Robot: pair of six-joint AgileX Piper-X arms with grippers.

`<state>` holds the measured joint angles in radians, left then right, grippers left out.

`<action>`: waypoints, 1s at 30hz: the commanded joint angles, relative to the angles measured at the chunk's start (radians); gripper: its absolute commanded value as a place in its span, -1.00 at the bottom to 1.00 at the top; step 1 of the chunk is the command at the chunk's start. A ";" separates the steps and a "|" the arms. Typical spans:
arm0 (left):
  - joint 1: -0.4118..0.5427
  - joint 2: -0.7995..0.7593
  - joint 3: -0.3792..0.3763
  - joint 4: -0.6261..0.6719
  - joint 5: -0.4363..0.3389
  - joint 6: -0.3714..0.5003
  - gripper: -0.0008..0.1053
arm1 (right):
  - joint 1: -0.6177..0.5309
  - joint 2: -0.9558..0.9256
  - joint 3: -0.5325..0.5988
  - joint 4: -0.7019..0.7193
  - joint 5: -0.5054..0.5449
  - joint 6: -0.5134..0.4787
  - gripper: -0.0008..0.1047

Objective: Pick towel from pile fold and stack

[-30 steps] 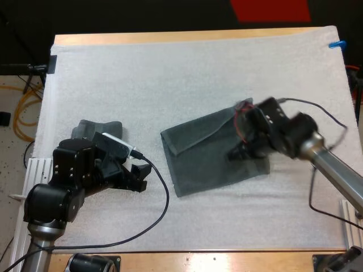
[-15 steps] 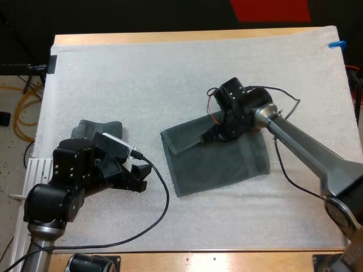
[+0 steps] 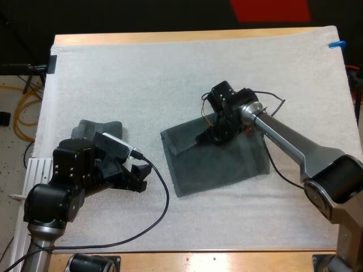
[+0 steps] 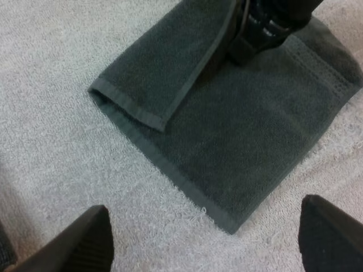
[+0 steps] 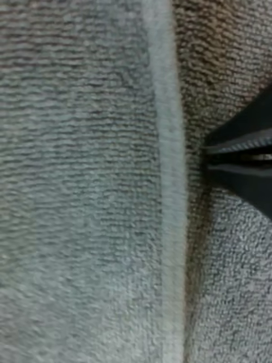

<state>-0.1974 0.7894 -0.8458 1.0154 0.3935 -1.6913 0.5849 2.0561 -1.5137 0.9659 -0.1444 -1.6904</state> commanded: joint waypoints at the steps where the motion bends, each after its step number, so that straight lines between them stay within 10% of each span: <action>1: 0.000 -0.005 -0.006 0.004 0.001 -0.001 0.26 | 0.002 0.002 -0.011 -0.013 -0.018 -0.015 -0.99; 14: 0.000 -0.005 -0.006 0.004 0.001 -0.001 0.26 | 0.002 0.029 -0.011 -0.129 -0.018 0.028 -0.99; 30: 0.000 -0.005 -0.006 0.004 0.001 -0.001 0.26 | 0.002 0.008 -0.011 -0.661 0.009 0.267 -0.99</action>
<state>-0.1974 0.7894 -0.8458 1.0154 0.3935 -1.6913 0.5849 2.0760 -1.5165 0.3212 -0.1365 -1.4250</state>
